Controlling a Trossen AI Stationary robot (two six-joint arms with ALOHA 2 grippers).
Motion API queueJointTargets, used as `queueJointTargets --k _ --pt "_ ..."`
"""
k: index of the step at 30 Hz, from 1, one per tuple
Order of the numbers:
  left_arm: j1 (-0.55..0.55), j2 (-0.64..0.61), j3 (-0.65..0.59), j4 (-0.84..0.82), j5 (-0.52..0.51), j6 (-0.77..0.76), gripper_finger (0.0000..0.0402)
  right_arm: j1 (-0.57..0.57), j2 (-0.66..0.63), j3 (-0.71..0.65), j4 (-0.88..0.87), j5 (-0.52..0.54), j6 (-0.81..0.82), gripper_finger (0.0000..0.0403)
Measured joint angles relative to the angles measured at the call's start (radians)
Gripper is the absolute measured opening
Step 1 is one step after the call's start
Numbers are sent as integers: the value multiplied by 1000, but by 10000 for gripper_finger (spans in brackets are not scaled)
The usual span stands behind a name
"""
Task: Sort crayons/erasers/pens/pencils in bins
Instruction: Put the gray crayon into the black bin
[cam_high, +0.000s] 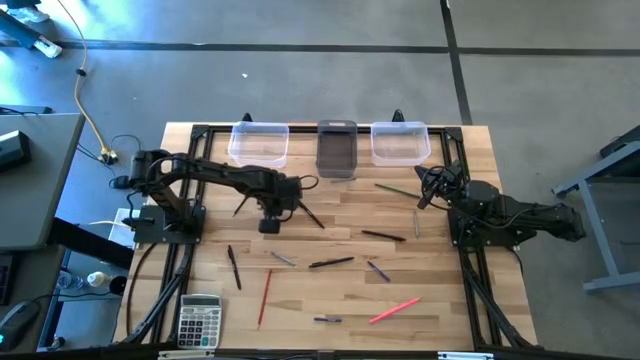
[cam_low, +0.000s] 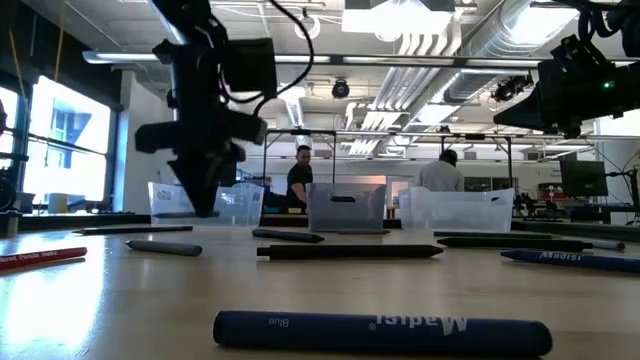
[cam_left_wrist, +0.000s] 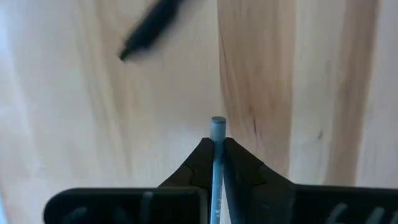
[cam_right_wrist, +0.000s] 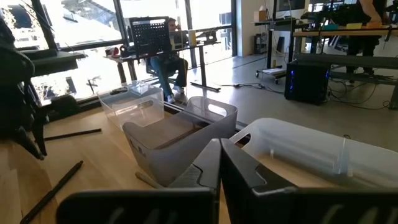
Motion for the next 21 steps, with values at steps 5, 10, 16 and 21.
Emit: queueJointTargets --k 5,10,16,21 --pt "-1 -24 101 -41 -7 -10 6 0 0 0 0 0 0 0" --pt "-1 -40 217 2 -10 -40 6 0 0 0 0 0 0 0" --pt "13 -40 308 202 -13 -78 6 0 0 0 0 0 0 0" --pt "38 -40 311 369 -85 -86 6 0 0 0 0 0 0 0"
